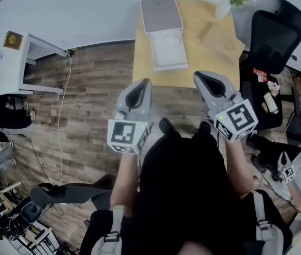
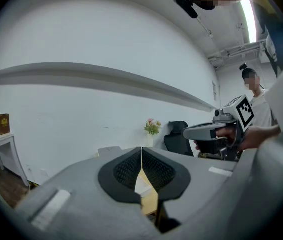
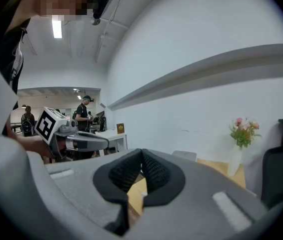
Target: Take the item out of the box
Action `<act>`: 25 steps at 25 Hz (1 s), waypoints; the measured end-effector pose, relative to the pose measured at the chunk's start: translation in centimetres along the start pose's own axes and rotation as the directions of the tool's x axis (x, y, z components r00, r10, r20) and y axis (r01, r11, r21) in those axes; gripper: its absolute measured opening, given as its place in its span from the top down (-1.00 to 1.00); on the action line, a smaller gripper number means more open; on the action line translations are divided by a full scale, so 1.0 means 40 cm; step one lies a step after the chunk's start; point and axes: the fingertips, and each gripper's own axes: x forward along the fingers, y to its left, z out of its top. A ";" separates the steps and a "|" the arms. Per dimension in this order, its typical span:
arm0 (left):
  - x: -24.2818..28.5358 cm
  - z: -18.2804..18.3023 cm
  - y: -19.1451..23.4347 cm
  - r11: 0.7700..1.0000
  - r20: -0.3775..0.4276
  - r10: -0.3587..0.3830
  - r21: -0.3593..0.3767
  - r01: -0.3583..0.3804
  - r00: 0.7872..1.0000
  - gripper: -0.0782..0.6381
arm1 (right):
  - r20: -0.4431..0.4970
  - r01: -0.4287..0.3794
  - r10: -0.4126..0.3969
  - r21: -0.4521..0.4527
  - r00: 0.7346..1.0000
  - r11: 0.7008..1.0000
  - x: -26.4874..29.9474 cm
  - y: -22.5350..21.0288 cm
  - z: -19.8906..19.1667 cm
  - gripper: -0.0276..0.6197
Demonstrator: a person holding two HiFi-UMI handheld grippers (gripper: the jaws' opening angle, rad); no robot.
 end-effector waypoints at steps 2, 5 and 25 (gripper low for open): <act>0.006 -0.016 0.004 1.000 -0.011 -0.020 -0.004 0.019 1.000 0.75 | -0.015 0.014 -0.014 0.010 1.000 1.000 0.006 0.007 -0.015 0.91; 0.024 -0.046 0.003 0.998 -0.041 -0.058 -0.020 0.057 0.997 0.74 | -0.039 0.043 -0.042 0.032 0.998 0.999 0.003 0.011 -0.040 0.91; 0.357 -0.105 -0.065 0.996 -0.190 -0.093 -0.036 0.088 0.977 0.74 | -0.059 0.010 -0.003 0.125 0.998 0.992 0.056 -0.271 -0.097 0.91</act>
